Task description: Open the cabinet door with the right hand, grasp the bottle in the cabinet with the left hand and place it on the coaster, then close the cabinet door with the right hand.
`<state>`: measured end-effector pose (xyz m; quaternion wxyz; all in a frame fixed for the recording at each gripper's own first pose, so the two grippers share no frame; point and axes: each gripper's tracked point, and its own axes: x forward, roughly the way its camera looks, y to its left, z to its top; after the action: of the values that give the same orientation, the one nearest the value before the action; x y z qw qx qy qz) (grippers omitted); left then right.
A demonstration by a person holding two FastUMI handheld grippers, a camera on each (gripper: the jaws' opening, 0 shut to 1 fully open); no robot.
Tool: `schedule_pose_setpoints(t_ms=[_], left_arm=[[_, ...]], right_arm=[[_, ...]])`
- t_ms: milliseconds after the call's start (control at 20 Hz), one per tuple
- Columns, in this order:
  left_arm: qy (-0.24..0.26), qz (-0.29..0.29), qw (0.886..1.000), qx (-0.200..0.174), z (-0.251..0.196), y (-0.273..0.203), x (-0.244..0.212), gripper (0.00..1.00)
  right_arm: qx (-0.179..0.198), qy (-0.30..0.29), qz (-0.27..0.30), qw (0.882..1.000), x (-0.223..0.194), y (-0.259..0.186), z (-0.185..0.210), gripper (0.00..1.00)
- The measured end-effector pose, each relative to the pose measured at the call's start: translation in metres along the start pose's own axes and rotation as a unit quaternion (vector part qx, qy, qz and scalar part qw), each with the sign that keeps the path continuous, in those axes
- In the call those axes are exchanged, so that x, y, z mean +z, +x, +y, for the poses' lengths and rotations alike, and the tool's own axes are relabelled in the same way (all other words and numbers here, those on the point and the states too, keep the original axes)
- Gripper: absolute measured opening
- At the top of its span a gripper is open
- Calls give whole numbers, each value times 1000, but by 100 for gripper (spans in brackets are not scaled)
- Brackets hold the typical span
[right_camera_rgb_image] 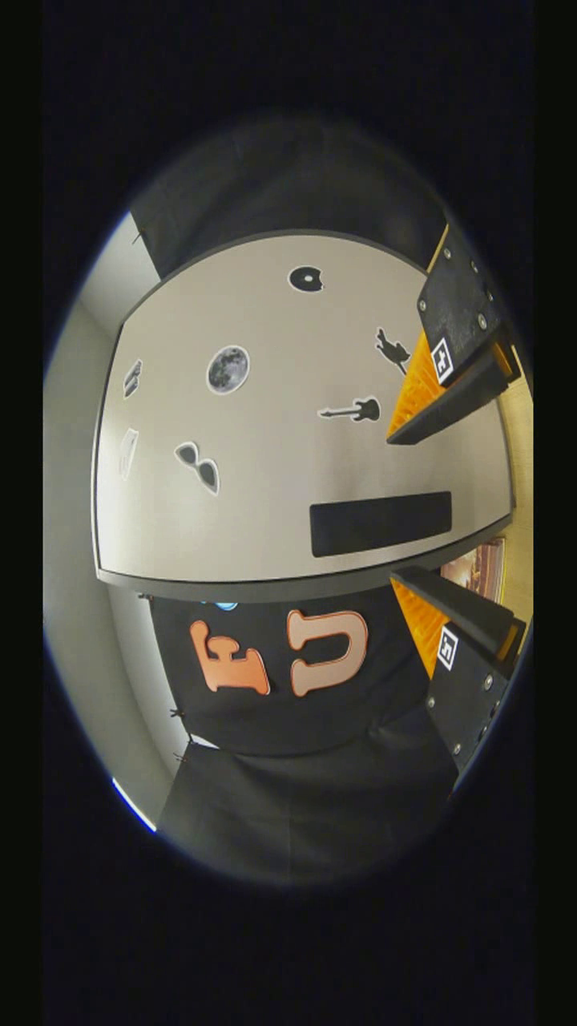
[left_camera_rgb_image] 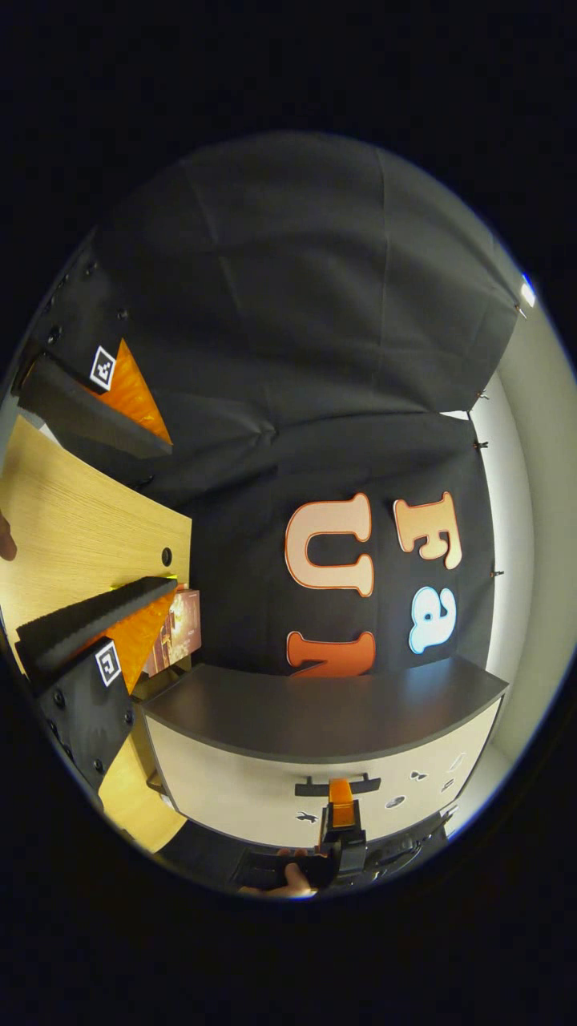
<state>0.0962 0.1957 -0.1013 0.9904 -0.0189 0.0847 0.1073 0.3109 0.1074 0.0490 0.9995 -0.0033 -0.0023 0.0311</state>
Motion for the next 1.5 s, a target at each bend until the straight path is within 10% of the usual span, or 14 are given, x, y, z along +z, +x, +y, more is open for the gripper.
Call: schedule_pose_setpoints(t_ms=[200,650,1500], left_arm=[[0,13,1000,9,13,5,-10,98],[4,16,1000,10,11,-8,-7,97],[25,-34,999,13,-42,-129,29,100]], right_arm=[[-5,3,-4,1000,2,9,1,88],[1,-6,9,1000,-3,12,5,31],[43,27,13,999,-3,-50,-11,23]])
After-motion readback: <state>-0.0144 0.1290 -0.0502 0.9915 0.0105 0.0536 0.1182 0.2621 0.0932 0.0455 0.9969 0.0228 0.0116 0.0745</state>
